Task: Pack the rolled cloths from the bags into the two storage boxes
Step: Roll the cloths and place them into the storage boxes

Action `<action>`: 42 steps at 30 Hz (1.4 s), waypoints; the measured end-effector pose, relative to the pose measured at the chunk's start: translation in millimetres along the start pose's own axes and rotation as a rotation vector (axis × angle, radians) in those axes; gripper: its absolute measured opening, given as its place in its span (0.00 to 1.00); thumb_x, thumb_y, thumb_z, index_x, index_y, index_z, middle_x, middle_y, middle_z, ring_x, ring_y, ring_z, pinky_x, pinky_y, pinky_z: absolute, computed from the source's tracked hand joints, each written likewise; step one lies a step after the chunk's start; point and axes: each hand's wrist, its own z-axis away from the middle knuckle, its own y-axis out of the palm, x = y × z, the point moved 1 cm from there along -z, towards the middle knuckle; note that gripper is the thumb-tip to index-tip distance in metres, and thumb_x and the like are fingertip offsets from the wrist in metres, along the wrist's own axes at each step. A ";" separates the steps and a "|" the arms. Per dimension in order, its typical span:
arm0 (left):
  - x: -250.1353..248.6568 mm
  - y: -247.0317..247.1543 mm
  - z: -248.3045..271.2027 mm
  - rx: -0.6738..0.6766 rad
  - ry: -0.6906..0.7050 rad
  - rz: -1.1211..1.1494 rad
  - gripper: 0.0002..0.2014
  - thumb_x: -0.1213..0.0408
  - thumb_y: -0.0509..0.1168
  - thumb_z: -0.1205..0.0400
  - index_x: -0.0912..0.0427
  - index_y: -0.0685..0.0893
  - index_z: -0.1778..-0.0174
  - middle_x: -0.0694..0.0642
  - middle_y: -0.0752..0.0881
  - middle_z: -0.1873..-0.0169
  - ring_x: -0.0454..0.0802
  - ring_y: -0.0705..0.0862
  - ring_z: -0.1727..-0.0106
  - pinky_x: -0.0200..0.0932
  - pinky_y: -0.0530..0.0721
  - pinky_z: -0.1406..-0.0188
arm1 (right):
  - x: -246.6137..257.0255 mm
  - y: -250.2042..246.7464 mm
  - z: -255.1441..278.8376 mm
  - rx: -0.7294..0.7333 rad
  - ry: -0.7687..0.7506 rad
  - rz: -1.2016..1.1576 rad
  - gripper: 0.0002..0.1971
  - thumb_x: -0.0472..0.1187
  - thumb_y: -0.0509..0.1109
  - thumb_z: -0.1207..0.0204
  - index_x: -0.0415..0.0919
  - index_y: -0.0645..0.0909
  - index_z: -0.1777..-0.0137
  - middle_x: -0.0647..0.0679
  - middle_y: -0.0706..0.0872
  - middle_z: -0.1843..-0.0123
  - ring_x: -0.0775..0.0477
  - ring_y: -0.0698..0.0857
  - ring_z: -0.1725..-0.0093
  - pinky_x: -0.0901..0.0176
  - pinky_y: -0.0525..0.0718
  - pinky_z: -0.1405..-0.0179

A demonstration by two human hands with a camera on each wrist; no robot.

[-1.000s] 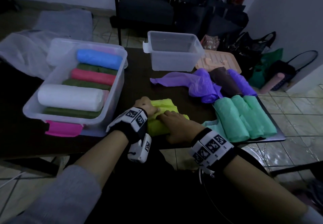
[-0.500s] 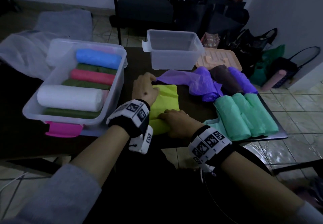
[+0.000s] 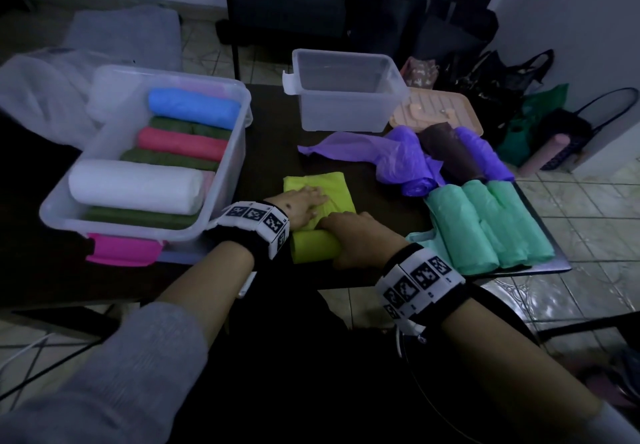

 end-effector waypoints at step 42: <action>-14.2 2.0 52.8 -0.184 -0.207 0.245 0.25 0.67 0.74 0.28 0.49 0.81 0.35 0.57 0.78 0.36 0.54 0.80 0.39 0.47 0.83 0.43 | 17.3 30.9 13.8 -0.388 0.062 0.000 0.23 0.38 0.73 0.31 0.32 0.77 0.37 0.35 0.80 0.42 0.32 0.79 0.42 0.44 0.76 0.41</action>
